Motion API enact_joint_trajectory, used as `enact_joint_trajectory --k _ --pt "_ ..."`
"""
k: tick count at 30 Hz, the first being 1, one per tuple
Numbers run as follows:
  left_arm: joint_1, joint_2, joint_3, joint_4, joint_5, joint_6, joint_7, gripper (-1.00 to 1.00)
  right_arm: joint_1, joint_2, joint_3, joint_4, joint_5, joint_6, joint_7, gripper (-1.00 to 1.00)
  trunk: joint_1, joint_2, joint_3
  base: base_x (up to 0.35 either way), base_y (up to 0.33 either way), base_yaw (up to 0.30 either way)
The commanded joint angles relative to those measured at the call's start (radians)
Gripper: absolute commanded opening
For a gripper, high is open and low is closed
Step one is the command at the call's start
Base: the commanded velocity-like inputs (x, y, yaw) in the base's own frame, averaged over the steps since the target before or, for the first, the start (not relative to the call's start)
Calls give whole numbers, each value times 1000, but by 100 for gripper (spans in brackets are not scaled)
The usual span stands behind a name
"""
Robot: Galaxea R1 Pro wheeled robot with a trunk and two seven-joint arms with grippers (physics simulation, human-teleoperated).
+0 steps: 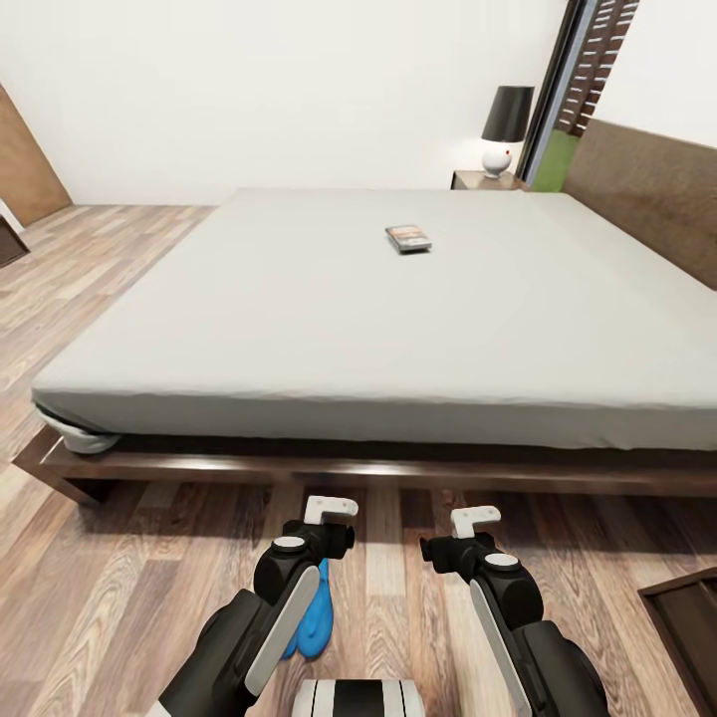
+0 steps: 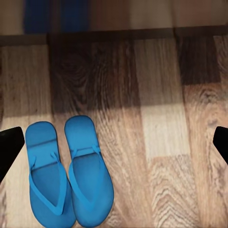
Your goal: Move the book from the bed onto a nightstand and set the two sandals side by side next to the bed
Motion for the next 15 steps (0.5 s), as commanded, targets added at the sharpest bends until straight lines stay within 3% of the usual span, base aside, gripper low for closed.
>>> enact_joint_trajectory --k 1,15 --pt "-1 0 -1 -1 11 2 10 100 0 0 1 -1 0 5 -5 100 0 0 1 0 0 0" --pt "-1 0 -1 -1 11 2 10 100 0 0 1 -1 0 4 -5 100 0 0 23 0 0 0"
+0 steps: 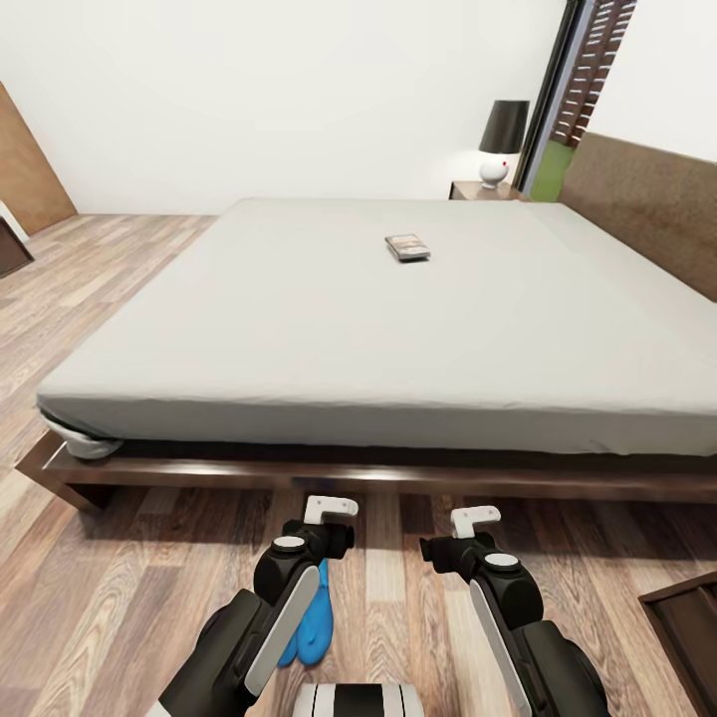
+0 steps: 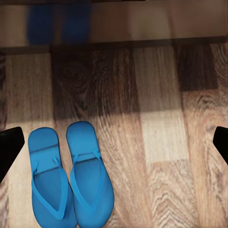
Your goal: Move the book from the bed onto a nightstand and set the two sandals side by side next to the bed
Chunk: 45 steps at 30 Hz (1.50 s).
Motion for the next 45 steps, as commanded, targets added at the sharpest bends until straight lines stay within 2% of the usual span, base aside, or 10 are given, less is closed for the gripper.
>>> enact_joint_trajectory --k 1,20,45 --pt "-1 0 -1 -1 11 2 10 100 -1 0 1 -1 0 5 -5 100 0 0 1 0 0 0" --pt "-1 0 -1 -2 11 2 10 100 -1 0 0 0 0 5 -5 100 0 0 23 0 0 0" --pt "-1 0 -1 0 9 2 10 100 -1 0 0 0 0 5 -5 100 0 0 26 0 0 0"
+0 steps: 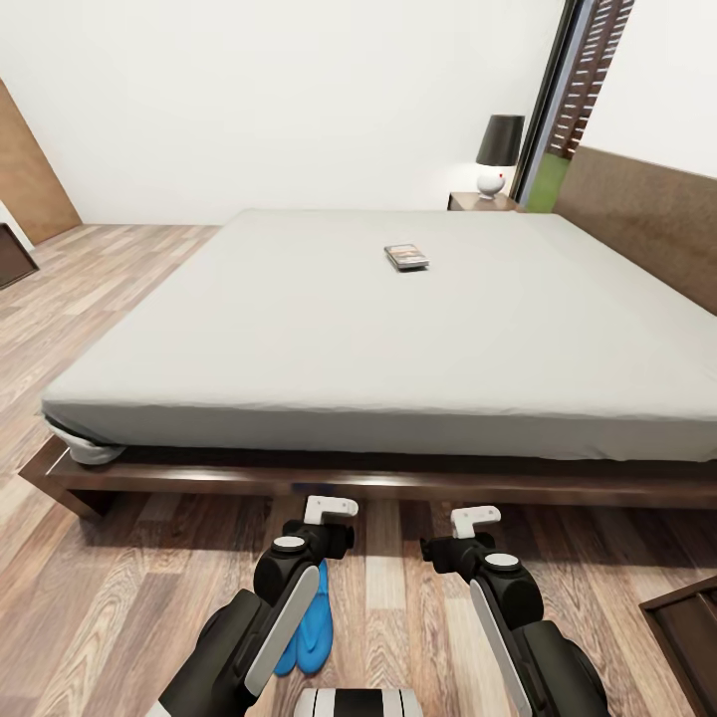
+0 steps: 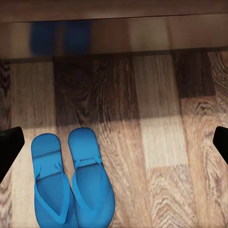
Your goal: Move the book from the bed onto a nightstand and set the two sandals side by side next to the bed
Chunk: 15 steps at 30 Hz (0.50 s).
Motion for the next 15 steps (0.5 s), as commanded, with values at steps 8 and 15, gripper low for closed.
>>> enact_joint_trajectory --k 8,15 --pt "-1 0 -1 0 9 2 10 100 -1 -1 0 0 0 4 -2 100 0 0 -1 0 0 0" --pt "-1 0 -1 1 8 2 10 100 -1 -1 -1 0 0 4 -2 100 0 0 -1 0 0 0"
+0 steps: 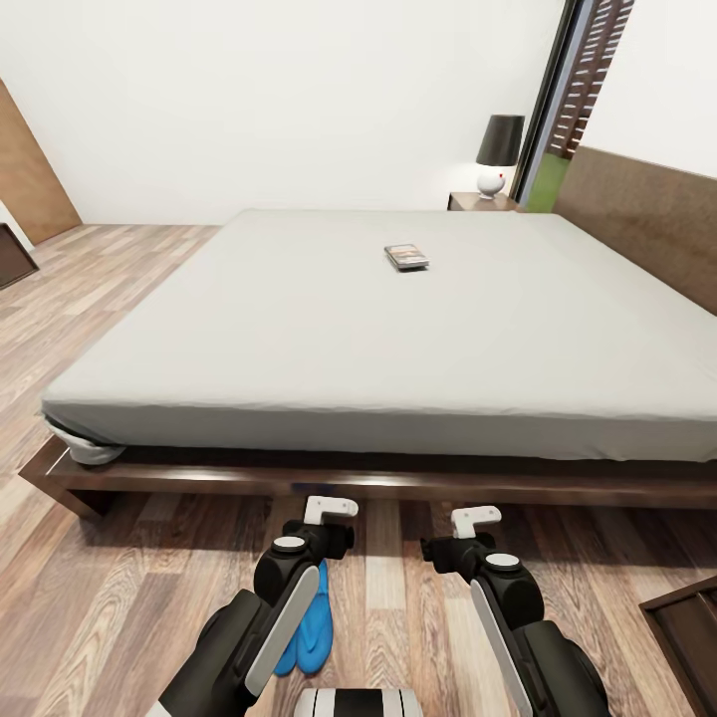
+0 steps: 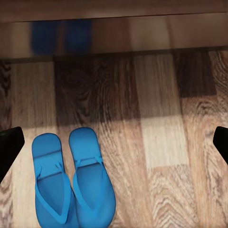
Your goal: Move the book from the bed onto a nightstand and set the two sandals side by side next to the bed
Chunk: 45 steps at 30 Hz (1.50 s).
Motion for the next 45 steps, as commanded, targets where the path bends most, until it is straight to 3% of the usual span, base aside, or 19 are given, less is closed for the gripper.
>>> enact_joint_trajectory --k 1,25,45 --pt "-1 0 -2 -1 10 2 10 100 0 0 1 -1 0 5 -5 100 0 0 -1 0 0 0" --pt "-1 2 -3 -1 12 3 11 100 5 -7 -15 3 -1 7 -12 100 0 0 -1 0 0 0" --pt "1 17 8 0 13 8 13 100 45 -16 -96 0 1 11 -11 100 0 0 -1 0 0 0"
